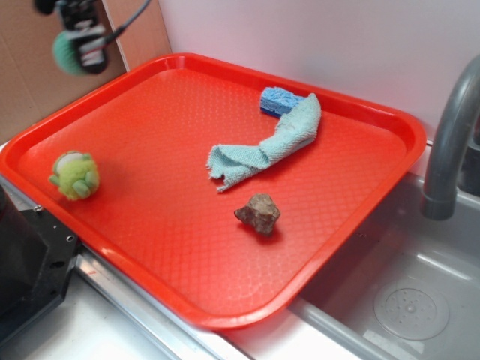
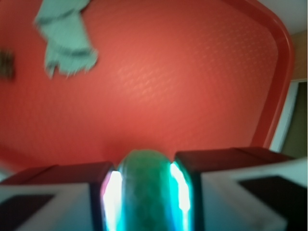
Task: Grab the green ball.
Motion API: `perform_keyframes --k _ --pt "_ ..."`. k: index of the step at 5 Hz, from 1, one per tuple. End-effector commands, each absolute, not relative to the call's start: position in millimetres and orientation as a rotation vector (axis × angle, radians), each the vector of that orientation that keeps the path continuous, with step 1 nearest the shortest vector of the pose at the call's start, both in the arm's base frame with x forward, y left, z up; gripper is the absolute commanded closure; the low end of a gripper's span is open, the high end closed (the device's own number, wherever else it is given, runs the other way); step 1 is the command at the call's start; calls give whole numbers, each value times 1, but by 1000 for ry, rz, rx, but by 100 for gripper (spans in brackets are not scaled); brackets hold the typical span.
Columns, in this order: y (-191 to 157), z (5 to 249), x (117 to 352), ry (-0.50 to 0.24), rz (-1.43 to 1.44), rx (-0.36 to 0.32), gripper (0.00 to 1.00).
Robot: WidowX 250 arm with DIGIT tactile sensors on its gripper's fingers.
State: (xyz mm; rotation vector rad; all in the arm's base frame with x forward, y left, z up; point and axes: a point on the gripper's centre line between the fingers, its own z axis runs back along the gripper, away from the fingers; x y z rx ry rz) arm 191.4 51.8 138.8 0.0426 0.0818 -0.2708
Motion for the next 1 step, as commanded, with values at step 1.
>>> perform_keyframes --k 1 --pt "61 163 197 20 -142 149 100"
